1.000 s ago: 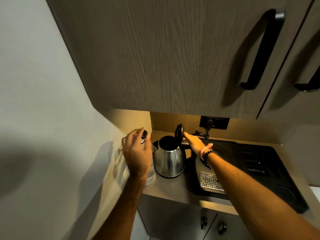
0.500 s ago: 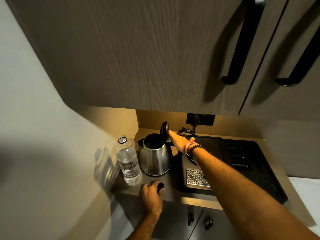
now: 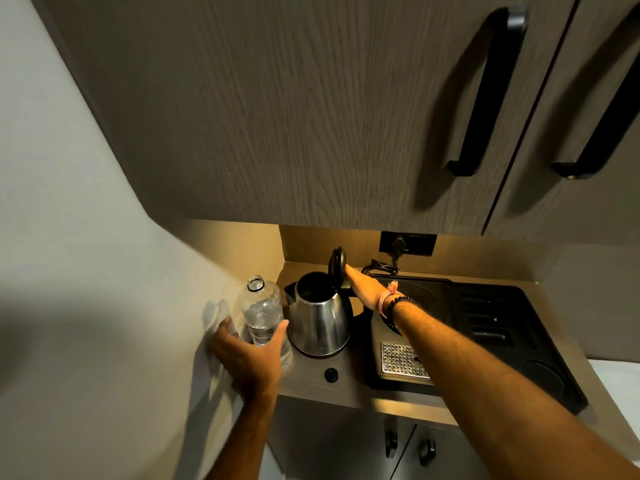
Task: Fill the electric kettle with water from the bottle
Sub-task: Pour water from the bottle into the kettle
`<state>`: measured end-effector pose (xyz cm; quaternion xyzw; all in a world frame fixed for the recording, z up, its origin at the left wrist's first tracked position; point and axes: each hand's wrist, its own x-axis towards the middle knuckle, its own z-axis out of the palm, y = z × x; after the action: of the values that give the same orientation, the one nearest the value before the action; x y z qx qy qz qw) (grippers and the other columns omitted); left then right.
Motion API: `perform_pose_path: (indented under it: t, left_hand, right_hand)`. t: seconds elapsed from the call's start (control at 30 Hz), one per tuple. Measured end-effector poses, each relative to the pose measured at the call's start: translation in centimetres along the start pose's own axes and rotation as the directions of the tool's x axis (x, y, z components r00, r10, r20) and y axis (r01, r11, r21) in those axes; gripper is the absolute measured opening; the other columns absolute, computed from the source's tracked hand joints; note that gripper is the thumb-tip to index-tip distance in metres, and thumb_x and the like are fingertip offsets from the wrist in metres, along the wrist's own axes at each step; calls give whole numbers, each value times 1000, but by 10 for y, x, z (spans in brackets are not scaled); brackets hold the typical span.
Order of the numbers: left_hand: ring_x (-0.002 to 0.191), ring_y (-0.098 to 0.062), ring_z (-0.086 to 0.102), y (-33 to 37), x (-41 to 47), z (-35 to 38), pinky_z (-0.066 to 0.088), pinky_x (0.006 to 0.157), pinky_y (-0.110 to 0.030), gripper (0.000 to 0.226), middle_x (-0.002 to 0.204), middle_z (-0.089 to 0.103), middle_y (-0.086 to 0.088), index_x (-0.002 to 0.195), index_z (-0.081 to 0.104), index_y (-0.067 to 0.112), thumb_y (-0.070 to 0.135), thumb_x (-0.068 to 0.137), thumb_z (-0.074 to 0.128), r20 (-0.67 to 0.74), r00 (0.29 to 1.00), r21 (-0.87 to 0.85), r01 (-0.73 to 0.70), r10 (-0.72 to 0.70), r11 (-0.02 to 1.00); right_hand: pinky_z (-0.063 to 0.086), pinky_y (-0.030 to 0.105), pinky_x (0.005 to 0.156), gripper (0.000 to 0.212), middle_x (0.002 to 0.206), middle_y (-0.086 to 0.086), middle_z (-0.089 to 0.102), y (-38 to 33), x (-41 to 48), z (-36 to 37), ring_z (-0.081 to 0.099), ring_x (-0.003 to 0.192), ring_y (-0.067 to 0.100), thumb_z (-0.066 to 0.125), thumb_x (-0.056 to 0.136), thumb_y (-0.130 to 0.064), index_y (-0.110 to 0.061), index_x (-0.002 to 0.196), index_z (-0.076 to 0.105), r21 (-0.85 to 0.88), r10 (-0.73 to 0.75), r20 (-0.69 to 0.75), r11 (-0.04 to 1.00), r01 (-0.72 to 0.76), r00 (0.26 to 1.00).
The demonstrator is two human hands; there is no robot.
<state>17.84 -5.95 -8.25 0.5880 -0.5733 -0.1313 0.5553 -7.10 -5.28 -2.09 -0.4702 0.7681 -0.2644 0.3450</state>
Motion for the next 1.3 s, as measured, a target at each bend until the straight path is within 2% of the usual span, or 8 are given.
perform_pose_path:
  t: [0.1, 0.2, 0.37, 0.6, 0.9, 1.0, 1.17, 1.3]
  left_hand:
    - [120, -30, 55, 5, 15, 7, 53, 96, -44, 120, 134, 55, -17, 140, 40, 12, 47, 41, 98, 200, 972, -103, 144, -121, 984]
    - [121, -29, 58, 2, 16, 13, 52, 95, -41, 113, 133, 60, -12, 137, 43, 19, 53, 44, 96, 277, 952, -92, 165, -133, 982]
    - [107, -36, 66, -3, 23, 16, 54, 86, -40, 83, 118, 68, -16, 124, 55, 10, 38, 57, 95, 257, 961, -56, 118, -99, 991]
    - [100, -33, 69, 9, 31, -6, 57, 82, -37, 79, 113, 72, -14, 124, 55, 10, 31, 59, 95, 365, 930, -13, -36, 38, 999]
    - [80, -17, 62, 42, 83, -19, 53, 70, -31, 77, 98, 64, 5, 108, 42, 41, 59, 44, 80, 797, 603, 177, -195, -24, 965]
    - [82, -17, 59, 54, 90, -17, 51, 67, -32, 80, 100, 60, 4, 106, 41, 40, 58, 38, 81, 848, 515, 297, -265, -126, 917]
    - [83, -17, 56, 65, 96, -15, 49, 64, -30, 85, 104, 58, 2, 116, 46, 27, 53, 43, 82, 879, 434, 390, -411, -199, 824]
    - [90, -23, 58, 76, 100, -15, 56, 77, -38, 90, 102, 59, -2, 123, 50, 22, 48, 43, 82, 873, 424, 443, -485, -241, 754]
  right_hand:
    - [-12, 71, 117, 90, 163, 4, 41, -1, -1, 0, 29, 153, 36, 7, 84, -82, -36, 155, 36, 30, 13, 5, 999, -14, 1000]
    - [0, 70, 121, 91, 162, 4, 42, -3, -2, -1, 31, 152, 35, 9, 83, -83, -35, 156, 35, 64, 14, 20, 998, -15, 1000]
    - [2, 68, 123, 95, 162, 3, 42, -3, -2, 0, 31, 153, 33, 10, 81, -87, -34, 155, 37, 100, 24, 33, 995, -28, 999]
    - [0, 69, 122, 106, 163, 3, 40, -4, -1, -2, 28, 154, 33, 8, 71, -91, -33, 156, 36, 84, 16, 16, 996, -18, 1000]
    - [-22, 66, 115, 105, 163, 5, 40, -1, 1, 2, 23, 155, 36, 4, 75, -89, -30, 154, 41, 52, 54, -8, 997, -54, 998]
    - [-14, 68, 120, 110, 164, 5, 40, -3, 2, 1, 24, 155, 35, 5, 72, -92, -28, 154, 41, 60, 39, 16, 997, -40, 999]
    - [-24, 69, 112, 108, 163, 4, 41, -3, 1, 0, 24, 155, 36, 2, 72, -91, -31, 152, 44, 9, 45, -13, 999, -45, 999]
    - [-19, 70, 116, 106, 162, 4, 42, -4, 0, -1, 25, 155, 35, 4, 74, -90, -31, 152, 44, 21, 39, 7, 999, -40, 999]
